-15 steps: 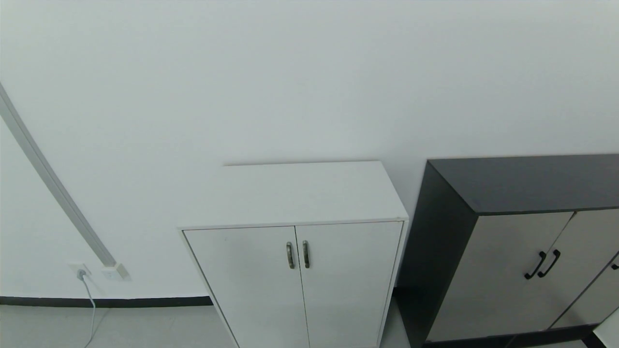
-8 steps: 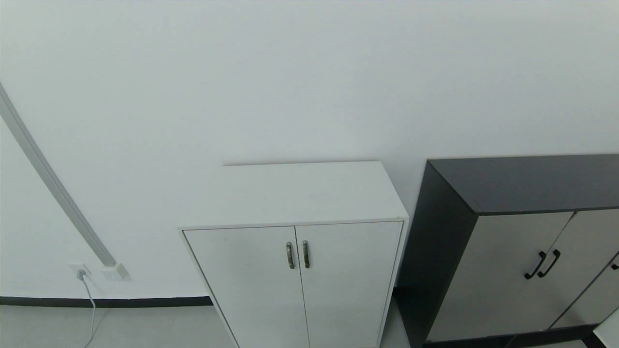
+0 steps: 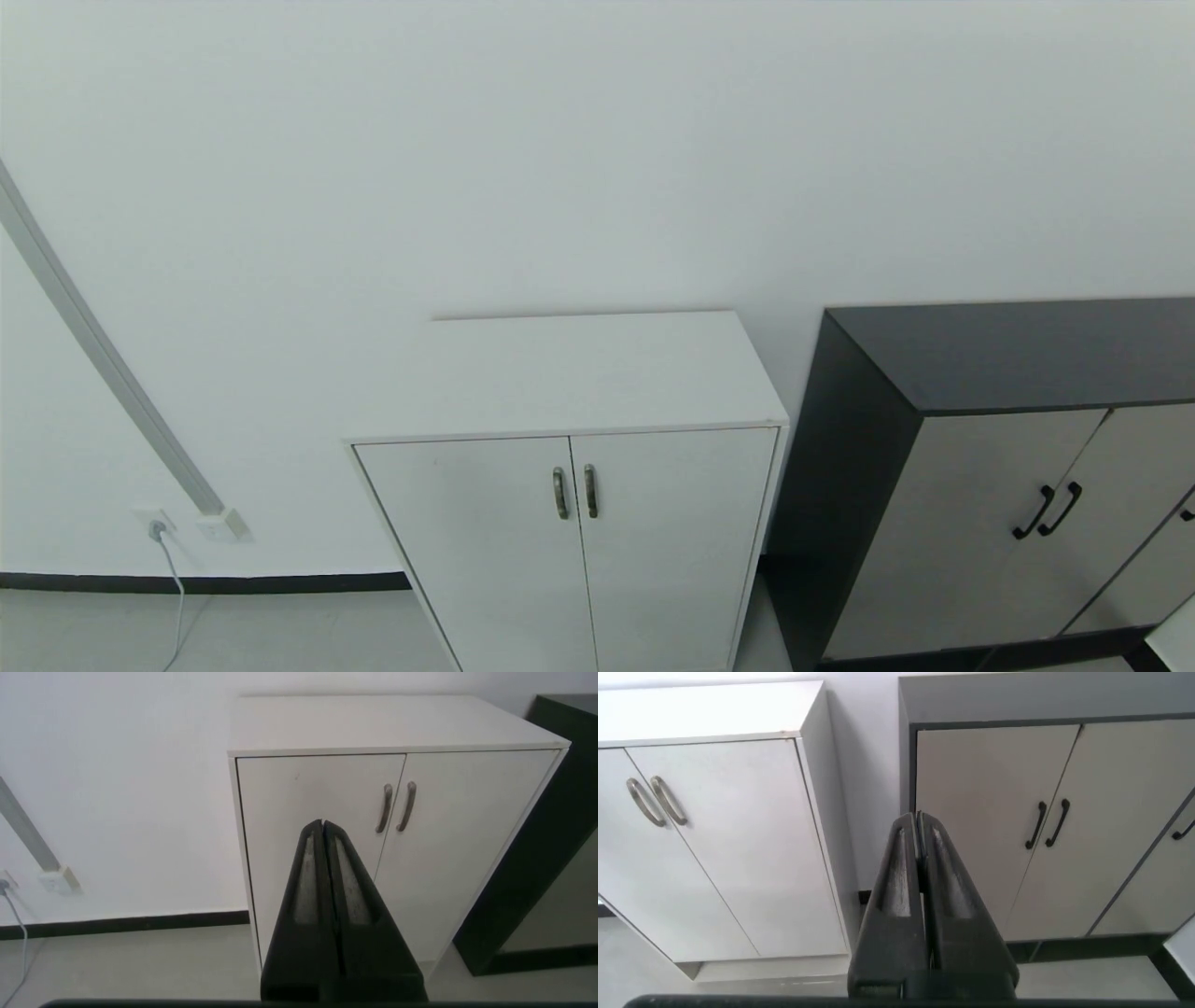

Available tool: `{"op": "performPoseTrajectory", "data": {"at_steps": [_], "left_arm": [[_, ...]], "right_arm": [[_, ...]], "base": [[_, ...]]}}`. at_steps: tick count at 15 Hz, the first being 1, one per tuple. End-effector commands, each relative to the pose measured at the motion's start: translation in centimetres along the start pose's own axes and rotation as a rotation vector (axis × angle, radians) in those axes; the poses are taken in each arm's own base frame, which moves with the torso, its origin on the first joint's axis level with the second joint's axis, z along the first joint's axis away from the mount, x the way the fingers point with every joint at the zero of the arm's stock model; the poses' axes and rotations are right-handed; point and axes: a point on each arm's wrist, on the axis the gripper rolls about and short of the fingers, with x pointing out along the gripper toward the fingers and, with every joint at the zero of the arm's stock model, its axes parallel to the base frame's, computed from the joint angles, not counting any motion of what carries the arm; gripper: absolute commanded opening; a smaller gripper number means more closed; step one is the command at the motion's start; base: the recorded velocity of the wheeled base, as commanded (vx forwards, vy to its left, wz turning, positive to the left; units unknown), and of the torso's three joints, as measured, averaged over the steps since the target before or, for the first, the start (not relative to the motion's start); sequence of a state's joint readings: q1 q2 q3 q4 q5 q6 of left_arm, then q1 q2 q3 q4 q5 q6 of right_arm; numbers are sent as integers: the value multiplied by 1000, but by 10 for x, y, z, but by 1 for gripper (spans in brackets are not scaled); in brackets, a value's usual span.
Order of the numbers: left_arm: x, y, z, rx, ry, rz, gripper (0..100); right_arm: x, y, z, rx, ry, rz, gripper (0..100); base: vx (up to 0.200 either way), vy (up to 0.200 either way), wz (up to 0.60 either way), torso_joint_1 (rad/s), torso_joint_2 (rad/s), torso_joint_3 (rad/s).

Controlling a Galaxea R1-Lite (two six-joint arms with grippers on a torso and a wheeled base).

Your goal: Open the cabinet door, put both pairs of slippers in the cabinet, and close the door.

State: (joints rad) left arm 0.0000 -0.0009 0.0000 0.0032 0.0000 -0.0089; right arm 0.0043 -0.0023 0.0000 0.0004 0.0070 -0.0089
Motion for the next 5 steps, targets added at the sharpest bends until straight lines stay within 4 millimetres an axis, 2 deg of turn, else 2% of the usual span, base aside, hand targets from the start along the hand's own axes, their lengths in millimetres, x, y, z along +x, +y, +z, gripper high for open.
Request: {"op": "performPoseTrajectory", "data": {"at_steps": [1, 5], "left_arm": [[0, 0, 0, 0, 1, 0, 0], [0, 0, 0, 0, 1, 0, 0]], "right_arm": [[0, 0, 0, -2, 3, 1, 0], [0, 0, 0, 1, 3, 1, 0]], "base": [[0, 0, 0, 0, 0, 0], [0, 0, 0, 0, 0, 0]]}}
